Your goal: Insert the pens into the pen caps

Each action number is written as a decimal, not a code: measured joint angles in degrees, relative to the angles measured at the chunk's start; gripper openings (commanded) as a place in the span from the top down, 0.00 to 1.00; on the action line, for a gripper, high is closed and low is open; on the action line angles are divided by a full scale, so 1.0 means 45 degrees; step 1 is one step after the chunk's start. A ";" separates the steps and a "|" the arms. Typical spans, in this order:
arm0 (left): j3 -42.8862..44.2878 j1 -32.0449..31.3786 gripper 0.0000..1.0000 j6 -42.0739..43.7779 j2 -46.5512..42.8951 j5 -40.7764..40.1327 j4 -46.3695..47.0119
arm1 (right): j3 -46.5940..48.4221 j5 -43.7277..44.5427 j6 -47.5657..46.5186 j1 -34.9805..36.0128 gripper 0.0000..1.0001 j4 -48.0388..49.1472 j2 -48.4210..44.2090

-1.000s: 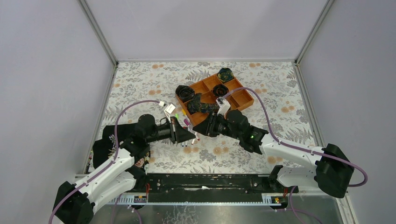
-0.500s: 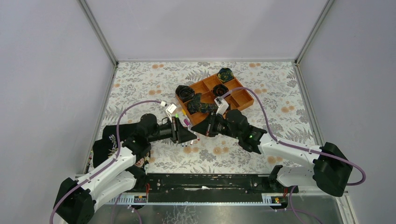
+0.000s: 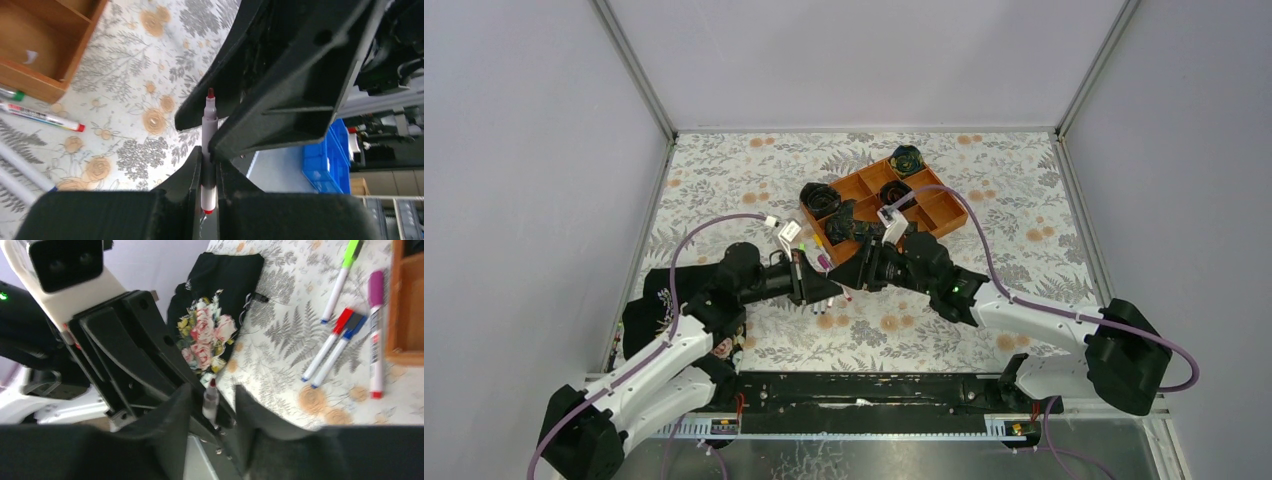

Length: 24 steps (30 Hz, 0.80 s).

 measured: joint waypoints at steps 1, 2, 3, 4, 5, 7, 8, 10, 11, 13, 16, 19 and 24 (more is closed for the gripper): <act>0.0219 0.0029 1.00 0.0136 -0.0063 -0.0316 -0.0457 | 0.0083 0.0053 -0.0141 0.0000 0.45 -0.0092 0.0019; 0.0437 0.0131 1.00 0.0248 -0.0102 -0.0539 -0.0835 | 0.0209 0.0126 -0.0447 -0.0019 0.43 -0.0194 0.0029; 0.0714 0.0316 1.00 0.0418 -0.0102 -0.0690 -0.1229 | 0.0345 0.0175 -0.0753 -0.0092 0.41 -0.0330 0.0029; 0.0947 0.0593 1.00 0.0559 -0.0087 -0.0748 -0.1540 | 0.0491 0.0350 -0.1098 -0.0136 0.40 -0.0423 0.0029; 0.1195 0.1064 1.00 0.0704 -0.0053 -0.0806 -0.1841 | 0.0607 0.0364 -0.1394 -0.0160 0.39 -0.0529 0.0029; 0.1841 0.2701 1.00 0.1098 0.0155 -0.0801 -0.2395 | 0.0806 0.0374 -0.2244 -0.0058 0.37 -0.0869 0.0029; 0.2142 0.3653 1.00 0.1311 0.0277 -0.0758 -0.2691 | 0.0850 0.0398 -0.2603 0.0000 0.37 -0.1030 0.0029; 0.2705 0.5542 1.00 0.1778 0.0525 -0.0690 -0.3298 | 0.0981 0.0588 -0.3458 0.0209 0.37 -0.1579 0.0083; 0.2953 0.6479 1.00 0.1996 0.0627 -0.0646 -0.3585 | 0.1103 0.0714 -0.3871 0.0359 0.38 -0.1870 0.0180; 0.3264 0.7970 1.00 0.2375 0.0719 -0.0704 -0.4012 | 0.1443 0.1069 -0.4605 0.0714 0.40 -0.2322 0.0554; 0.3507 0.9073 1.00 0.2880 0.0709 -0.1579 -0.4643 | 0.2404 0.1515 -0.5838 0.1535 0.45 -0.2929 0.1690; 0.3473 0.9146 1.00 0.3235 0.0466 -0.2594 -0.5105 | 0.3682 0.1739 -0.6941 0.2375 0.50 -0.3458 0.3245; 0.3313 0.9180 1.00 0.3424 -0.0272 -0.3439 -0.5328 | 0.6096 0.1851 -0.8301 0.3094 0.50 -0.4104 0.6193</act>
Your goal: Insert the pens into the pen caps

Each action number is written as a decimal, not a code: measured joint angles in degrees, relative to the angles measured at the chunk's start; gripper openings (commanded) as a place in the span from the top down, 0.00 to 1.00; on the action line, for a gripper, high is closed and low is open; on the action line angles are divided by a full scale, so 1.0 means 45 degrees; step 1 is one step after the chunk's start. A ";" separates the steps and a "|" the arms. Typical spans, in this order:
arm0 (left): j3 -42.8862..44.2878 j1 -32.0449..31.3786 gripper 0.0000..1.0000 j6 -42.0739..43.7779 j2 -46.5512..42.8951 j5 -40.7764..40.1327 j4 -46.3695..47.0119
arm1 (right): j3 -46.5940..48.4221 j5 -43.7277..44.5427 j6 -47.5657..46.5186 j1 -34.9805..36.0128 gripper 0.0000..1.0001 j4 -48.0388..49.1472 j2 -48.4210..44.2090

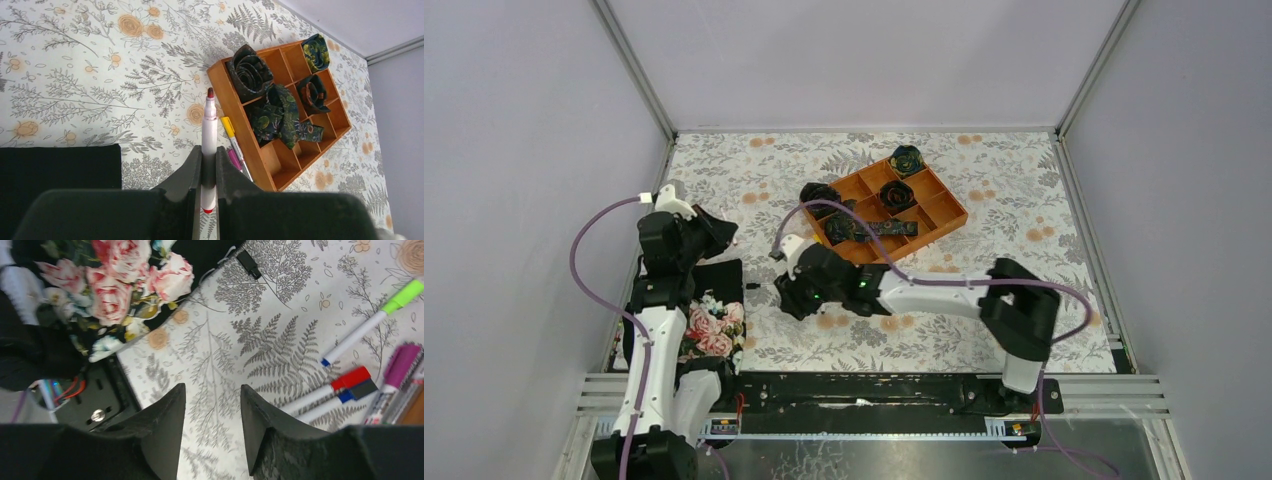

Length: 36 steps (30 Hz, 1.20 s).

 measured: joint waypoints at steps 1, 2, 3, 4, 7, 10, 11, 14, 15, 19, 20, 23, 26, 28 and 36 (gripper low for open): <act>-0.0053 0.0000 1.00 -0.0005 -0.0087 -0.0058 0.0000 | 0.0408 0.0019 -0.0223 0.0039 0.50 -0.0073 0.0583; -0.0102 0.0000 1.00 -0.0005 -0.0136 -0.0146 -0.0005 | 0.0709 0.0073 -0.0389 0.0053 0.50 -0.0126 0.1020; -0.0126 0.0000 1.00 0.0000 -0.0136 -0.0209 -0.0019 | 0.1166 0.0151 -0.0627 0.0053 0.50 -0.0267 0.1627; -0.0146 0.0000 1.00 -0.0005 -0.0136 -0.0287 -0.0039 | 0.1452 0.0199 -0.0782 0.0053 0.50 -0.0350 0.2016; -0.0194 0.0000 1.00 -0.0005 -0.0209 -0.0646 -0.0068 | 0.2545 0.0277 -0.1365 0.0053 0.50 -0.0656 0.3259; -0.0194 0.0000 1.00 -0.0005 -0.0393 -0.1311 -0.0199 | 0.3653 0.0316 -0.1880 0.0053 0.49 -0.0865 0.4206; -0.0194 0.0000 1.00 0.0000 -0.0466 -0.1603 -0.0277 | 0.4051 0.0330 -0.2055 0.0053 0.49 -0.0894 0.4522; -0.0194 0.0010 1.00 -0.0005 -0.0656 -0.2501 -0.0568 | 0.5081 0.0476 -0.2516 0.0053 0.47 -0.1093 0.5231; -0.0194 0.0015 1.00 -0.0005 -0.0709 -0.2769 -0.0636 | 0.5435 0.0544 -0.2667 0.0053 0.46 -0.1180 0.5474; -0.0194 0.0078 1.00 -0.0005 -0.0792 -0.3551 -0.0889 | 0.6815 0.0651 -0.3220 0.0053 0.43 -0.1569 0.6421; -0.0194 0.0121 1.00 -0.0010 -0.0792 -0.3735 -0.0952 | 0.7203 0.0670 -0.3361 0.0053 0.43 -0.1690 0.6679; -0.0194 0.0233 1.00 -0.0010 -0.0792 -0.4051 -0.1103 | 0.8106 0.0772 -0.3711 0.0053 0.42 -0.1991 0.7339; -0.0194 0.0253 1.00 -0.0010 -0.0792 -0.4197 -0.1185 | 0.8762 0.0806 -0.3944 0.0039 0.42 -0.2297 0.7854; -0.0194 0.0257 1.00 -0.0010 -0.0792 -0.4279 -0.1195 | 0.9083 0.0845 -0.4065 0.0029 0.42 -0.2438 0.8131; -0.0194 0.0374 1.00 -0.0010 -0.0792 -0.4401 -0.1190 | 1.0146 0.0845 -0.4410 -0.0049 0.50 -0.2982 0.8995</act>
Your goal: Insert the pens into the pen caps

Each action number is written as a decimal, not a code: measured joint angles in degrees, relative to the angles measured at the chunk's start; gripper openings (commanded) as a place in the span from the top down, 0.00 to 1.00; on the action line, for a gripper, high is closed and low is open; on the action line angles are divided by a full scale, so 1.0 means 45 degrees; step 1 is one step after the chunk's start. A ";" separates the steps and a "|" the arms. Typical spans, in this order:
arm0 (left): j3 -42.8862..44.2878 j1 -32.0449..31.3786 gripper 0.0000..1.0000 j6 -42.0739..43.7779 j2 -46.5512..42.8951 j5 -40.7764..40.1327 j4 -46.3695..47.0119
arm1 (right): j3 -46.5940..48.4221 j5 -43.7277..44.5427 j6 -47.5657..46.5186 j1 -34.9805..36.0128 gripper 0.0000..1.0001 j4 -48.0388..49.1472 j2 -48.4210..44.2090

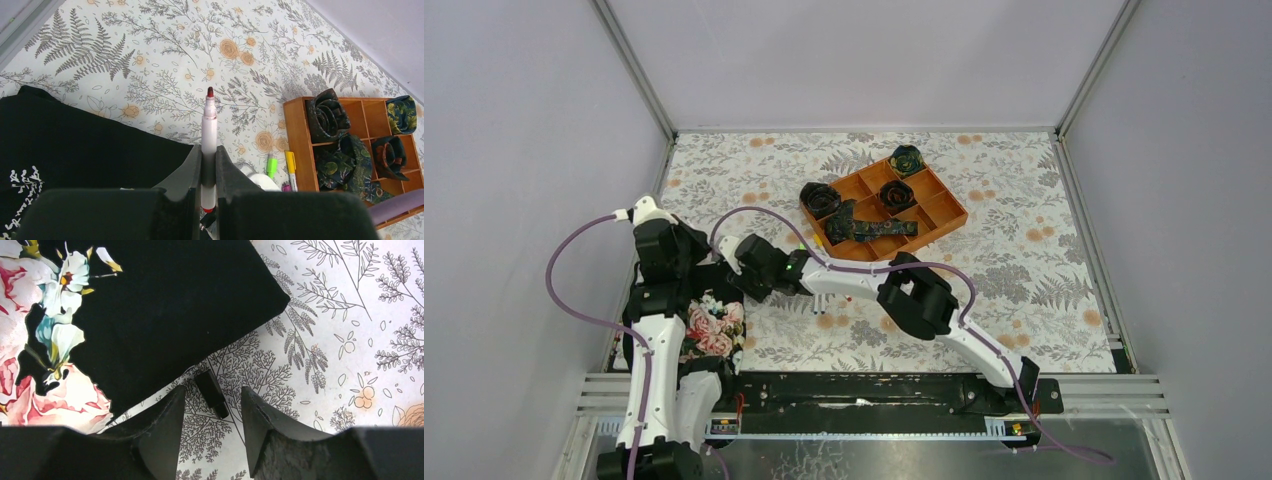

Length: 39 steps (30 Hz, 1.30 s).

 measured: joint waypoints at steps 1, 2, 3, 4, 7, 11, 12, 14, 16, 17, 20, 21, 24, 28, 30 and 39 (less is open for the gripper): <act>0.0000 0.0015 1.00 0.0000 0.0000 -0.0019 0.0000 | 0.0102 0.0000 -0.0019 -0.0005 0.51 -0.0058 0.0049; 0.0000 0.0015 1.00 0.0000 0.0000 -0.0024 0.0000 | 0.0160 0.0000 -0.0034 -0.0005 0.52 -0.0068 0.0087; 0.0000 0.0029 1.00 0.0000 0.0000 -0.0024 -0.0005 | 0.0180 0.0000 -0.0049 -0.0010 0.53 -0.0068 0.0107; 0.0000 0.0039 1.00 0.0000 0.0000 -0.0024 -0.0005 | 0.0180 -0.0005 -0.0053 -0.0015 0.54 -0.0063 0.0107; 0.0000 0.0049 1.00 0.0000 0.0015 -0.0019 0.0000 | 0.0228 -0.0102 -0.0044 -0.0029 0.64 -0.0092 0.0131; 0.0000 0.0058 1.00 0.0000 0.0015 -0.0015 0.0000 | 0.0534 -0.0248 -0.0049 -0.0073 0.87 -0.0107 0.0335; 0.0000 0.0058 1.00 0.0000 0.0015 0.0000 0.0000 | 0.0559 -0.0253 -0.0058 -0.0092 0.91 -0.0102 0.0350; 0.0000 0.0058 1.00 0.0005 0.0015 0.0180 0.0010 | 0.0549 -0.0238 0.0019 -0.0126 0.98 -0.0112 0.0350; 0.0000 0.0068 1.00 0.0015 0.0029 0.0544 0.0073 | 0.0359 -0.0233 0.0165 -0.0165 1.00 0.0034 0.0272; 0.0000 0.0073 1.00 0.0019 0.0053 0.0835 0.0126 | 0.0121 -0.0214 0.0311 -0.0194 1.00 0.0180 0.0141; -0.0063 0.0073 1.00 0.0053 0.0194 0.2040 0.0437 | -0.1224 -0.0199 0.1035 -0.0384 1.00 0.0345 -0.0724; -0.0102 0.0068 1.00 0.0049 0.0253 0.2438 0.0544 | -0.1734 -0.0204 0.1307 -0.0481 1.00 0.0306 -0.1088; -0.0311 -0.0010 1.00 0.0063 0.0559 0.3823 0.1044 | -0.4046 -0.0219 0.2317 -0.1025 1.00 0.0282 -0.2759; -0.0578 -0.1069 1.00 0.0092 0.0860 0.5430 0.1758 | -0.6625 -0.0204 0.3769 -0.1991 1.00 0.0374 -0.5455; -0.0665 -0.2045 1.00 0.0126 0.0865 0.6295 0.2186 | -0.7592 -0.0194 0.4517 -0.2467 1.00 0.0641 -0.6902; -0.1287 -0.5727 1.00 -0.0437 0.0646 0.9986 0.5663 | -1.1463 -0.0335 0.7946 -0.3803 1.00 0.3798 -1.3236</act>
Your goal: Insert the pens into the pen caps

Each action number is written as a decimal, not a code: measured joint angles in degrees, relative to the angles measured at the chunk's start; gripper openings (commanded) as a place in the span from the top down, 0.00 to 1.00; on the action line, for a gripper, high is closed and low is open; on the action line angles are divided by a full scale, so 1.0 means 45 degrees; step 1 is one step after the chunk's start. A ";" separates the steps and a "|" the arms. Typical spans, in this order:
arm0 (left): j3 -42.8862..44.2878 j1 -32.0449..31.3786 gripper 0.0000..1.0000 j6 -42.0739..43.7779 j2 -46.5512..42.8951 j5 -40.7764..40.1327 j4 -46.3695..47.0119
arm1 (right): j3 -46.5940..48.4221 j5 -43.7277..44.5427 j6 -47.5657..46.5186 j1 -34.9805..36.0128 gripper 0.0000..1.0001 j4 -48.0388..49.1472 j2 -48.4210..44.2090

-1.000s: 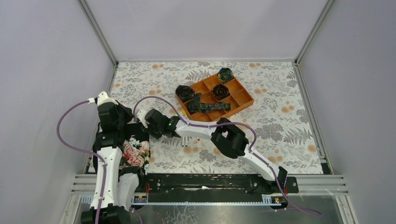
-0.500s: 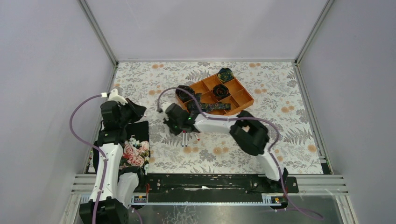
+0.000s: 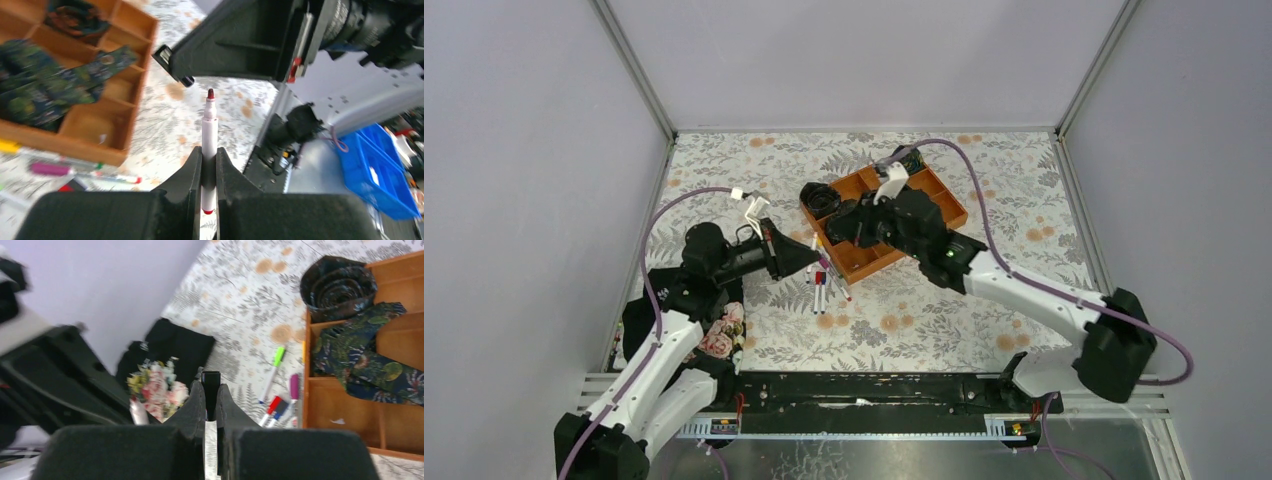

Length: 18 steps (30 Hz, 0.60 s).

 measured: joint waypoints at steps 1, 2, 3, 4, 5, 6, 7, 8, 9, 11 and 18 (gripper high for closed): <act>-0.0151 -0.0277 1.00 -0.0277 0.0024 0.0301 0.0651 | -0.0418 0.0000 0.0369 0.0015 1.00 0.0461 -0.0549; -0.0296 -0.0452 1.00 -0.0515 0.0029 0.0515 0.1185 | -0.0704 0.0015 0.0641 0.0029 1.00 0.0767 -0.0952; -0.0500 -0.0646 1.00 -0.0787 0.0034 0.0758 0.1880 | -0.0996 0.0034 0.0952 0.0034 1.00 0.1093 -0.1389; -0.0680 -0.0782 1.00 -0.1093 0.0068 0.0986 0.2531 | -0.1209 0.0058 0.1234 0.0034 1.00 0.1409 -0.1749; -0.0801 -0.0869 1.00 -0.1336 0.0146 0.1175 0.3036 | -0.1375 0.0092 0.1491 0.0034 1.00 0.1715 -0.2030; -0.0879 -0.0913 1.00 -0.1622 0.0277 0.1394 0.3604 | -0.1511 0.0112 0.1739 0.0034 1.00 0.2040 -0.2278; -0.0889 -0.0933 1.00 -0.1734 0.0335 0.1452 0.3784 | -0.1617 0.0112 0.1943 0.0034 1.00 0.2370 -0.2458; -0.0923 -0.0976 1.00 -0.1923 0.0442 0.1617 0.4148 | -0.1685 0.0102 0.2098 0.0034 1.00 0.2613 -0.2565; -0.0937 -0.0991 1.00 -0.2055 0.0505 0.1690 0.4410 | -0.1778 0.0087 0.2283 0.0034 1.00 0.2948 -0.2657; -0.0962 -0.0991 1.00 -0.2312 0.0559 0.1836 0.4852 | -0.1972 -0.0005 0.2599 0.0034 1.00 0.3580 -0.2725; -0.1001 -0.0991 1.00 -0.2628 0.0563 0.2021 0.5508 | -0.2322 -0.0782 0.3313 0.0034 1.00 0.5047 -0.2429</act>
